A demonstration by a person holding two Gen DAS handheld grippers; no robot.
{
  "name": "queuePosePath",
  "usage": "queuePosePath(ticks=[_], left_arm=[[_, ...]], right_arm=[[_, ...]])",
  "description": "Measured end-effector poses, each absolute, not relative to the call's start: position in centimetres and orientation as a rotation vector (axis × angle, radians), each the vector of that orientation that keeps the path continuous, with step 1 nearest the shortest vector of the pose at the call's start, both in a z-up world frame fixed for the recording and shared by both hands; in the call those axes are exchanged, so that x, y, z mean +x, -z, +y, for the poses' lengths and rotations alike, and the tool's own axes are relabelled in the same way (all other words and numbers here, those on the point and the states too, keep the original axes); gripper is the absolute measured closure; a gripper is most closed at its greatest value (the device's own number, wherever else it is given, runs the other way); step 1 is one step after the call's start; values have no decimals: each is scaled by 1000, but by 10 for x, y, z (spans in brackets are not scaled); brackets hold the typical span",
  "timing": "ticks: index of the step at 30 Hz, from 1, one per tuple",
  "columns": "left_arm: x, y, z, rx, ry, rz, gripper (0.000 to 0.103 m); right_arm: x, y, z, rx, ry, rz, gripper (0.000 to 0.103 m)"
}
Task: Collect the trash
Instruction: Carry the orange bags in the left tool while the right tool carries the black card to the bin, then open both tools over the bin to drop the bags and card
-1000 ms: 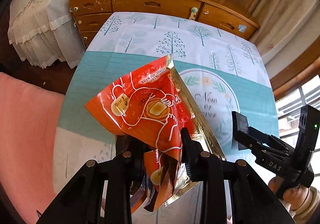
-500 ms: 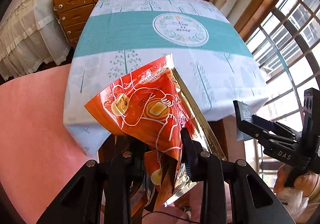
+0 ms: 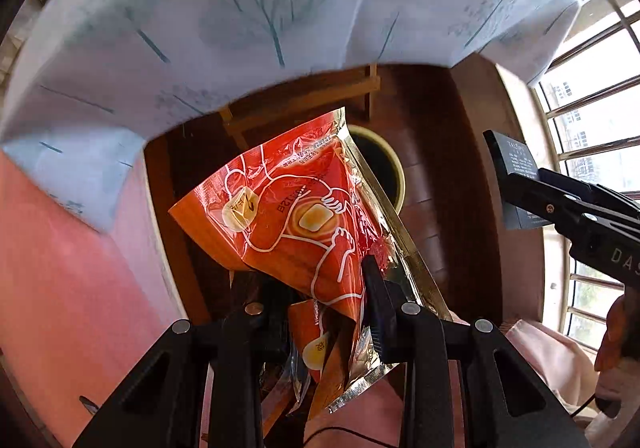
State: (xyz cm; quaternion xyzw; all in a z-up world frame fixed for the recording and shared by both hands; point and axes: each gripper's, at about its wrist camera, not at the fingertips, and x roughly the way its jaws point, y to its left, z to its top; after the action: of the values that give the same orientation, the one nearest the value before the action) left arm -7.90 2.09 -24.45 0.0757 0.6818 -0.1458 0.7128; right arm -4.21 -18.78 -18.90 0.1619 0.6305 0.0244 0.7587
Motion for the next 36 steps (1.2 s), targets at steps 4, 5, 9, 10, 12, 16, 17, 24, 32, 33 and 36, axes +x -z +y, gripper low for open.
queuePosePath(ticks=[4,5,9,10,12,16,17,24,32,33,36], left_arm=[[-72,344,10,138,281,1561,74],[-67,367,9,132,267,1566,74],[-49,453,8,74,228,1596,73],[-46,469,8,72,227,1595,73],[-36,500,8,83,226,1599,72],[-24,534,10,119,214,1579,51],[-23,539,11,120,211,1574,40],[-13,543,23,93,203,1561,18],[-17,508,39,65,128,1488,17],[-19,502,41,65,116,1481,17],[-26,478,46,71,83,1438,17]], right_arm=[[-43,283,-189,350,-56,1431,44],[-42,307,-188,347,-67,1440,44],[-33,394,-184,285,-92,1467,43],[-31,414,-184,281,-90,1469,43],[-28,447,-184,268,-90,1464,43],[-19,501,-188,277,-102,1463,43],[-13,513,-189,283,-106,1465,42],[-4,544,-192,280,-93,1454,25],[-13,526,-199,289,-90,1429,25],[-14,522,-199,286,-91,1427,25],[-21,503,-196,290,-97,1428,25]])
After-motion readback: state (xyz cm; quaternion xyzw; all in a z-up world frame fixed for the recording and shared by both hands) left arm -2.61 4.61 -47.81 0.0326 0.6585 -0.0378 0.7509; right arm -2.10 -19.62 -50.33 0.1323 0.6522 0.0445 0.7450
